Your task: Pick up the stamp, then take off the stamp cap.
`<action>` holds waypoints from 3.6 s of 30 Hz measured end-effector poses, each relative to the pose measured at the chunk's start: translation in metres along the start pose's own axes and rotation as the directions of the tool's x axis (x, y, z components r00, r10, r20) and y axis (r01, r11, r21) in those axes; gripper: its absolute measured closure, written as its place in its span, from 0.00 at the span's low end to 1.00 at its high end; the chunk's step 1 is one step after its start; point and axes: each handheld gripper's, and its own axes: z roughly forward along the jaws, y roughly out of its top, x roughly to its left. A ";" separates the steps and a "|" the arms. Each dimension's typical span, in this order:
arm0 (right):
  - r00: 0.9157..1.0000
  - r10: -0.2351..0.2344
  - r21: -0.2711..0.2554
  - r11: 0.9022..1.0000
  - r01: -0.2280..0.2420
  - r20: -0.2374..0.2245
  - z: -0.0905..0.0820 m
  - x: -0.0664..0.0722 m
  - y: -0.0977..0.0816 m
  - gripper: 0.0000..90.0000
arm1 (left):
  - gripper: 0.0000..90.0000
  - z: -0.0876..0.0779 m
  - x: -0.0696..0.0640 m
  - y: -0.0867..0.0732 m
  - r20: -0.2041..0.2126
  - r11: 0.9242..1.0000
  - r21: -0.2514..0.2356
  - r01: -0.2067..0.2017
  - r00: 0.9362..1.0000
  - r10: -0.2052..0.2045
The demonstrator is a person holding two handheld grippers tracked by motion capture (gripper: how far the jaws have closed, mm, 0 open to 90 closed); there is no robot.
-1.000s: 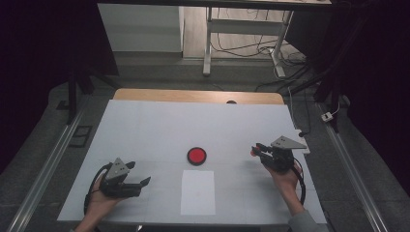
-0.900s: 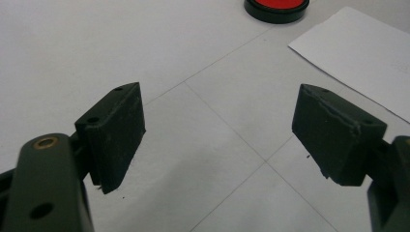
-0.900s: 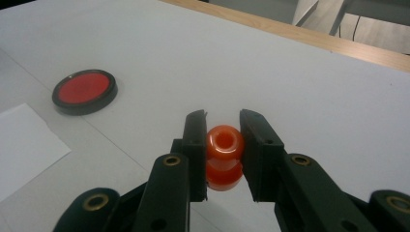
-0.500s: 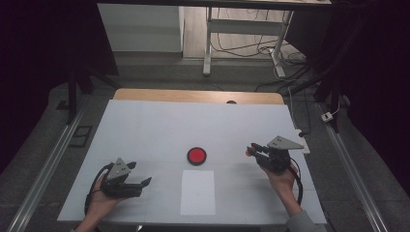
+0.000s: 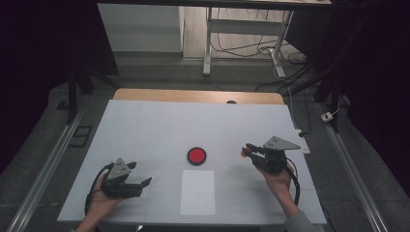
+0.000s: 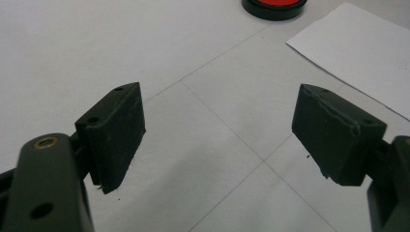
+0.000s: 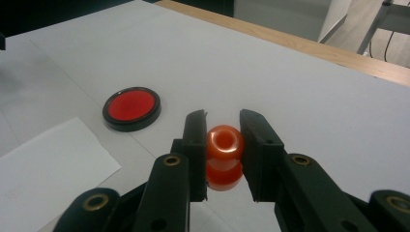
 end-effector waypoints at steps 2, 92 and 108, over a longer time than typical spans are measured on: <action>1.000 -0.001 -0.004 1.000 0.001 -0.012 0.001 0.003 0.001 0.80 | 0.22 0.000 0.000 0.000 0.000 1.000 0.001 0.000 1.000 0.000; 0.964 -0.078 -0.026 0.997 0.074 -0.256 0.040 0.087 0.017 0.80 | 0.22 0.023 -0.021 0.027 0.055 0.996 0.016 -0.090 0.994 0.089; 0.964 -0.075 -0.034 0.997 0.069 -0.254 0.038 0.086 0.017 0.80 | 0.24 0.045 -0.054 0.064 0.132 0.981 -0.029 -0.192 0.972 0.194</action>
